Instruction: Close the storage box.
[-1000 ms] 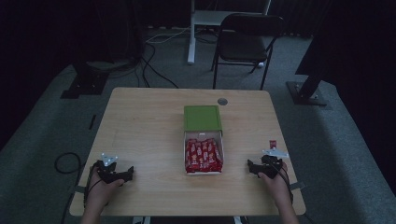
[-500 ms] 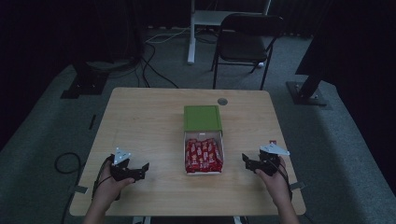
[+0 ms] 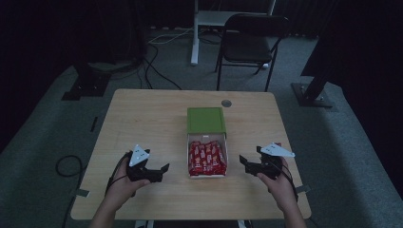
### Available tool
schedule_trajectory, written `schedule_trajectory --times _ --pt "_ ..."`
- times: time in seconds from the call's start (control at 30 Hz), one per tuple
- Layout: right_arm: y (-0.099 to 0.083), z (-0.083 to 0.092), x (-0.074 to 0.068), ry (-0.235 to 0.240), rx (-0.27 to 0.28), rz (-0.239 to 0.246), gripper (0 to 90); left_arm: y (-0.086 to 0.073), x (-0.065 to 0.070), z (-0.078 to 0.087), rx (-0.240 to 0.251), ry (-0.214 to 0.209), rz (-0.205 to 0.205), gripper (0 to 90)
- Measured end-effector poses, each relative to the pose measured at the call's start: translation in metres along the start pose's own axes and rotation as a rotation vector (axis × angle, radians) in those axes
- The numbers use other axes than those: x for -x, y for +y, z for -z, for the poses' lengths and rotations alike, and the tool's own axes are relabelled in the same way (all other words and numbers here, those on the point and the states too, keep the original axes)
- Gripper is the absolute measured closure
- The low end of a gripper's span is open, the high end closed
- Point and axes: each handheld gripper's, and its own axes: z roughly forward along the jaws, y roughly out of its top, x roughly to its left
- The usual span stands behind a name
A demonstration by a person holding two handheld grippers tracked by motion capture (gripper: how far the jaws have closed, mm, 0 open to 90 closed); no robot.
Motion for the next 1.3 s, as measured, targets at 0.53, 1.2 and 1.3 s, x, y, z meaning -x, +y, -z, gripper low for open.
schedule_trajectory --times 0.53,1.2,1.3 --pt "0.008 0.0 -0.027 0.167 0.005 0.084 15.0 0.023 0.034 -0.013 0.043 -0.129 -0.121 5.7" --pt "0.001 -0.023 -0.023 0.19 -0.039 0.096 14.0 0.022 0.036 -0.044 0.014 -0.099 -0.15 5.7" --pt "0.001 -0.024 -0.022 0.193 -0.037 0.092 13.7 0.022 0.035 -0.047 0.01 -0.088 -0.149 5.7"
